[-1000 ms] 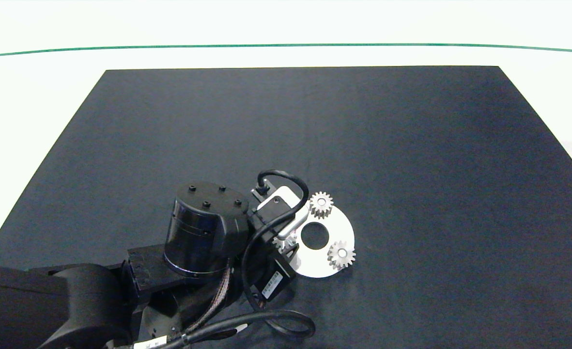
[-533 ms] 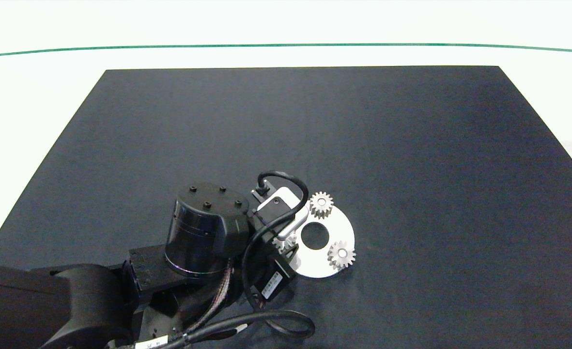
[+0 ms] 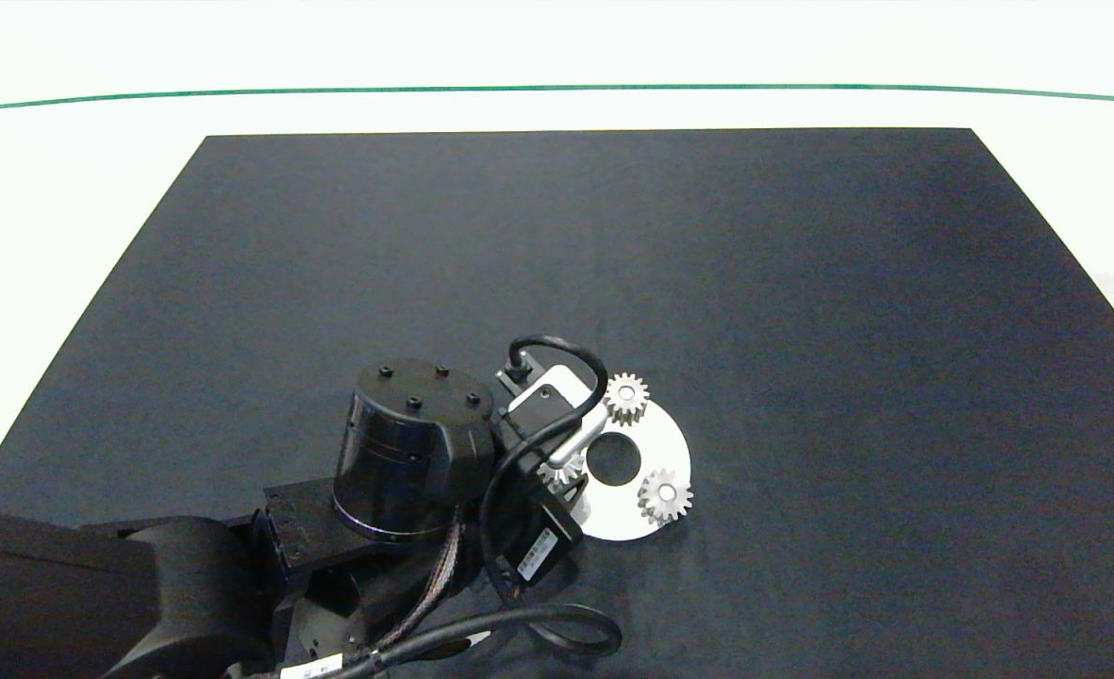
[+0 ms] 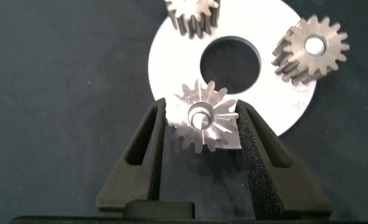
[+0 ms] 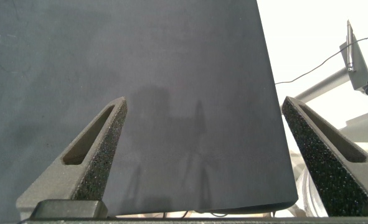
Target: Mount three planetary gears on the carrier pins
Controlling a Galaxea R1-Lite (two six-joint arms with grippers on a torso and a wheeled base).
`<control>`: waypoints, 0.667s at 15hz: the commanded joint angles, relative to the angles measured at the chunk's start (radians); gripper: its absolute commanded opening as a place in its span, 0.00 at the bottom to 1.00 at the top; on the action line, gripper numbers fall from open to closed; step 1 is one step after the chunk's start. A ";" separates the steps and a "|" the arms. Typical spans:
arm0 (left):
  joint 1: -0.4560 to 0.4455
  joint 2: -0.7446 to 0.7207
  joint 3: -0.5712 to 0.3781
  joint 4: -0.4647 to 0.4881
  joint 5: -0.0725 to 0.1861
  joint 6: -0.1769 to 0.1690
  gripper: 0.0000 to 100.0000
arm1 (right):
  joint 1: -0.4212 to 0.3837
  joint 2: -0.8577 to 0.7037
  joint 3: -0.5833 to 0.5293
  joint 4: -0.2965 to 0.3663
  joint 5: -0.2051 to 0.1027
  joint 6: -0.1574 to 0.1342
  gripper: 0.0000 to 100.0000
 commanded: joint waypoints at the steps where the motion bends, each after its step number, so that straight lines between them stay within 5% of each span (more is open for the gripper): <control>1: 0.000 0.003 0.001 -0.003 0.002 0.002 0.13 | 0.000 0.002 0.000 0.002 -0.002 -0.002 1.00; 10: 0.006 -0.001 0.007 -0.005 0.002 0.002 0.13 | 0.000 0.002 -0.006 0.002 -0.002 -0.002 1.00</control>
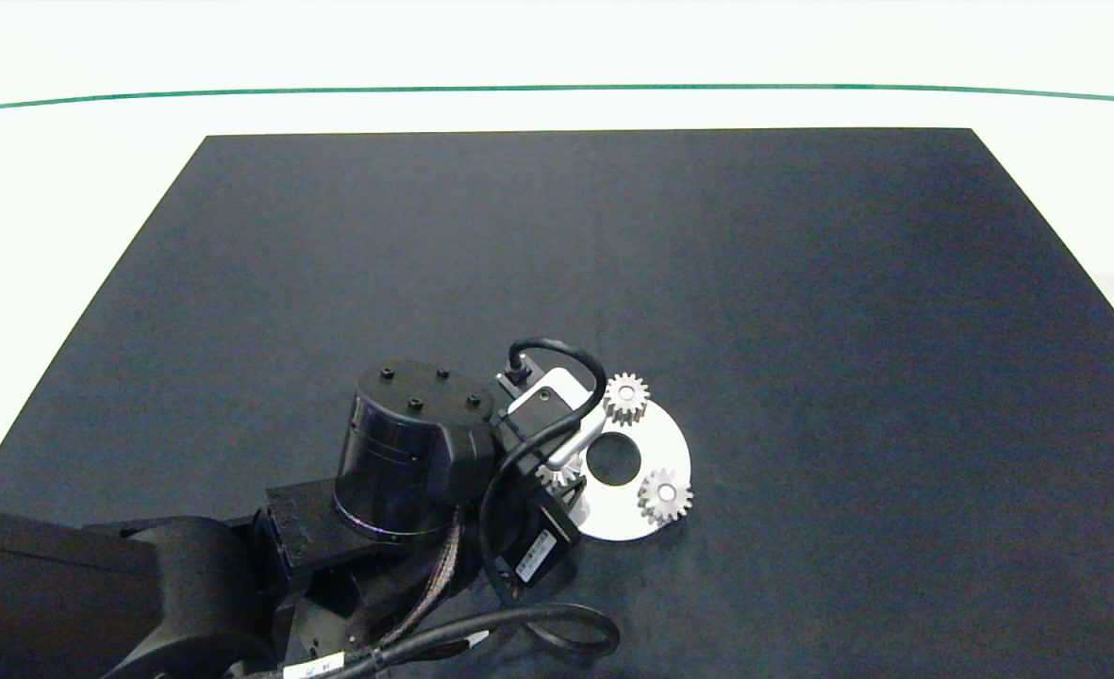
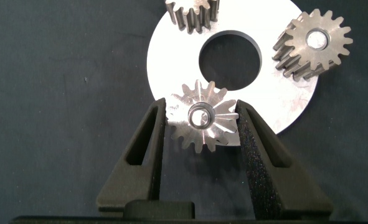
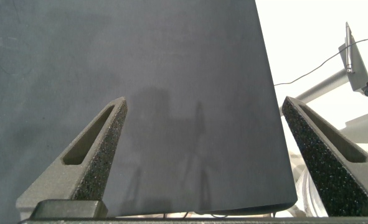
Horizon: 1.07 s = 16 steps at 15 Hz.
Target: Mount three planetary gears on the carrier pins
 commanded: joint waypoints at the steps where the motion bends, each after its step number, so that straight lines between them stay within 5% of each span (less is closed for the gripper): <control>1: 0.001 -0.001 0.005 -0.005 0.003 0.001 0.13 | -0.001 0.002 0.001 0.003 -0.002 -0.002 1.00; 7: -0.006 0.005 -0.004 -0.005 0.003 -0.001 0.13 | 0.000 0.002 0.001 0.003 -0.002 -0.002 1.00; 8: -0.007 0.004 -0.001 -0.003 0.003 -0.003 1.00 | 0.000 0.002 -0.001 0.003 -0.002 -0.002 1.00; 16: -0.007 0.000 0.002 -0.003 0.001 -0.003 1.00 | 0.000 0.002 -0.005 0.003 -0.002 -0.002 1.00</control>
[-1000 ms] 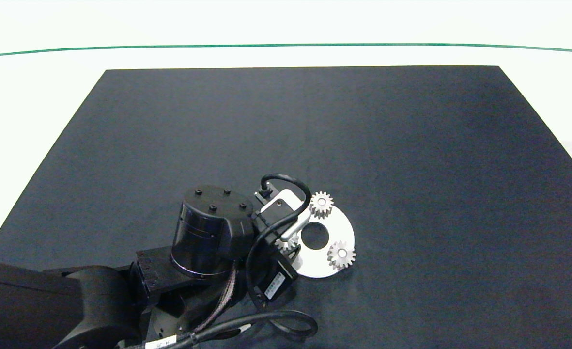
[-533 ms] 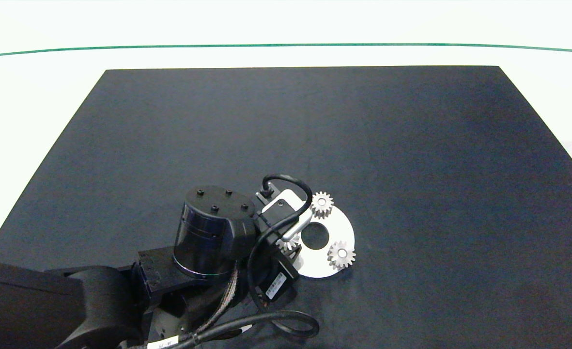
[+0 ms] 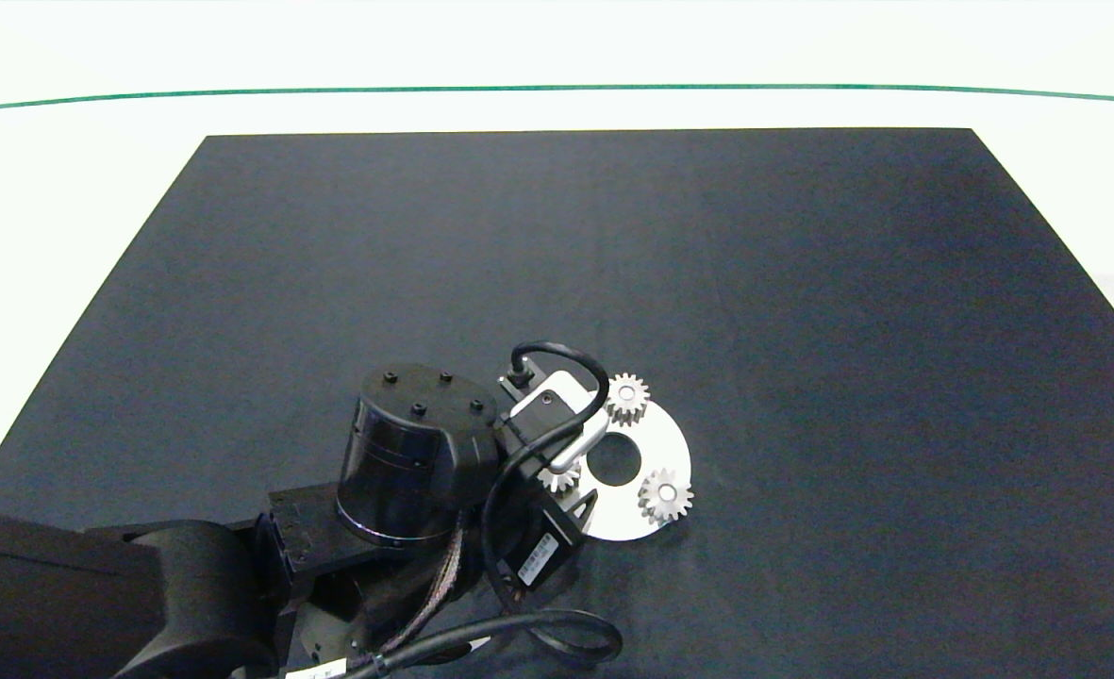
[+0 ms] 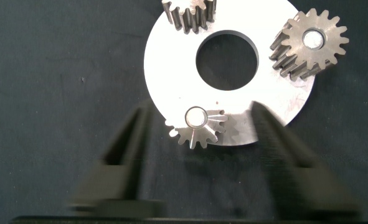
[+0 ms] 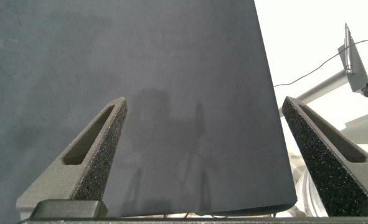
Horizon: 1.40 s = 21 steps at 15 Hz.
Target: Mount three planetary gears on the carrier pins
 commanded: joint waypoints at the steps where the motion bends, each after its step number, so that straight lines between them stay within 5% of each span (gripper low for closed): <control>1: 0.000 -0.010 -0.001 0.000 0.003 0.005 1.00 | 0.000 0.002 0.000 0.003 -0.002 -0.002 1.00; 4: 0.019 -0.111 -0.030 0.039 0.003 0.007 1.00 | 0.005 0.002 -0.009 0.004 -0.002 -0.008 1.00; 7: 0.149 -0.306 -0.102 0.312 0.003 0.004 1.00 | 0.005 0.008 -0.023 0.003 -0.002 -0.014 1.00; 9: 0.262 -0.427 -0.104 0.399 0.001 -0.001 1.00 | 0.003 0.018 -0.054 0.004 -0.002 -0.014 1.00; 12: 0.373 -0.639 -0.064 0.465 0.003 -0.006 1.00 | 0.002 0.046 -0.071 0.004 0.000 -0.014 1.00; 16: 0.551 -0.928 -0.044 0.704 0.003 -0.029 1.00 | -0.009 0.046 -0.063 0.014 -0.002 -0.014 1.00; 21: 0.749 -1.300 0.150 0.733 0.001 -0.029 1.00 | -0.060 0.003 -0.069 0.109 -0.005 -0.012 1.00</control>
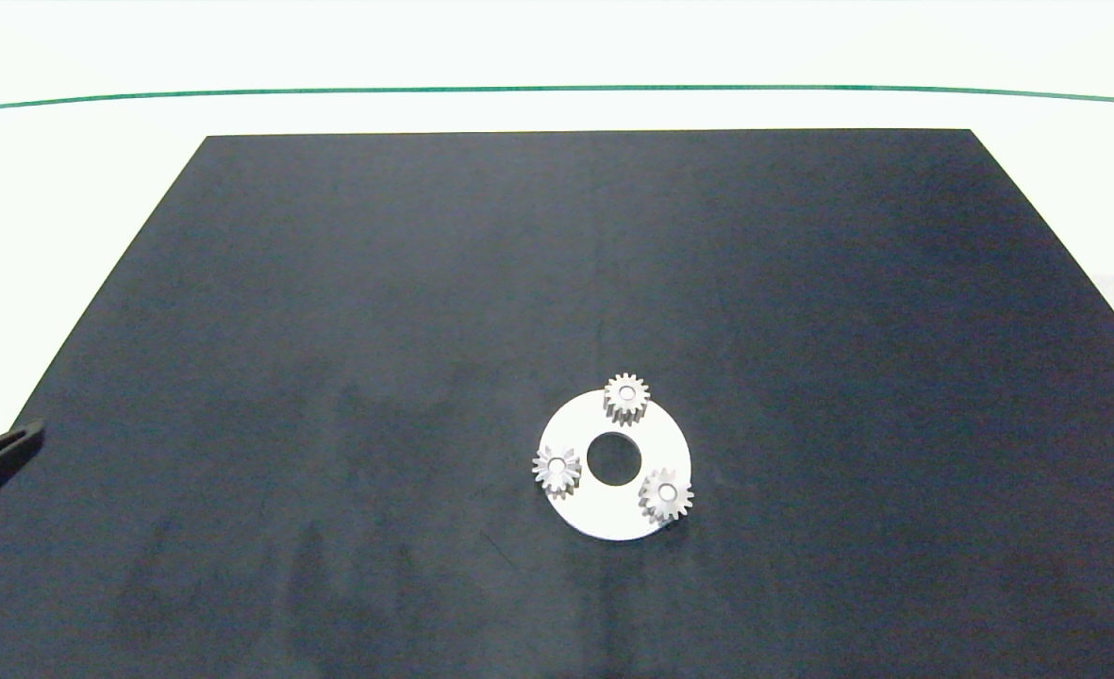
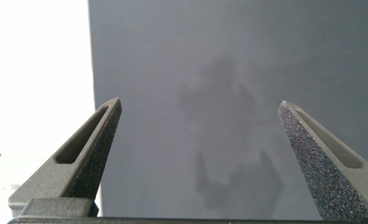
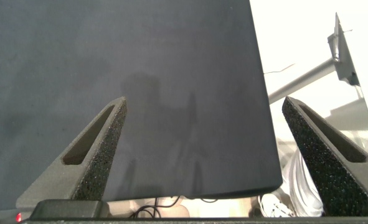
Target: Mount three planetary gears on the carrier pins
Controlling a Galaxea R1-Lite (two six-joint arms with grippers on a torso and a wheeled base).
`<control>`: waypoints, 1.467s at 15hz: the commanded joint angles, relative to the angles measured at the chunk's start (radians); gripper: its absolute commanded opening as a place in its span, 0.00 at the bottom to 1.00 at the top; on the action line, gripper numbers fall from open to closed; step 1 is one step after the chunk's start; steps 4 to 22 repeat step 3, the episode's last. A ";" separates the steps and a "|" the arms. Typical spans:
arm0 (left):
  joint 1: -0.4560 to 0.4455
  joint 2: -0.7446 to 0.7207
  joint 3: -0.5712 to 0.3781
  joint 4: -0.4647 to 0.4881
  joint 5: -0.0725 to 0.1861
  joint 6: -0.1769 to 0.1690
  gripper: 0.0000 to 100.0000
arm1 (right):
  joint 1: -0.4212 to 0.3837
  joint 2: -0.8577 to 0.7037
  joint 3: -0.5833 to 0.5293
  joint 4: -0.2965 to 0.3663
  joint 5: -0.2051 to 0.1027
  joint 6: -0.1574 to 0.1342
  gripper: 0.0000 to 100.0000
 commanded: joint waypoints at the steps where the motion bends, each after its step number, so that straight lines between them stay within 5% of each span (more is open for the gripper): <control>1: 0.134 -0.338 0.162 0.035 0.003 0.000 1.00 | -0.037 -0.018 -0.008 0.005 -0.004 -0.002 1.00; 3: 0.194 -0.456 0.222 0.094 0.001 0.000 1.00 | -0.128 -0.033 -0.003 0.005 0.002 -0.032 1.00; 22: 0.194 -0.456 0.222 0.094 0.001 0.000 1.00 | -0.128 -0.033 -0.003 0.005 0.002 -0.032 1.00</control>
